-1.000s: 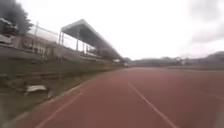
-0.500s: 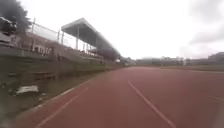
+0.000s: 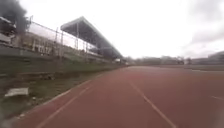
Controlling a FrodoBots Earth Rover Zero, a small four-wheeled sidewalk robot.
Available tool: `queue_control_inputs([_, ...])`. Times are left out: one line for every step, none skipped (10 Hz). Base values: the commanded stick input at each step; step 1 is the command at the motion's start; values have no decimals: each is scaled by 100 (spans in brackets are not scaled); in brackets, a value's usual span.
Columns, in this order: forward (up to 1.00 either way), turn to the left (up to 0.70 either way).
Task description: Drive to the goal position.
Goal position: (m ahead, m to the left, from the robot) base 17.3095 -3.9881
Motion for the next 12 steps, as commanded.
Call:
queue_control_inputs([70, 1])
queue_control_inputs([70, 1])
queue_control_inputs([70, 1])
queue_control_inputs([70, 1])
queue_control_inputs([70, 1])
queue_control_inputs([70, 1])
queue_control_inputs([70, 1])
queue_control_inputs([70, 1])
queue_control_inputs([70, 1])
queue_control_inputs([70, 1])
queue_control_inputs([70, 1])
queue_control_inputs([70, 1])
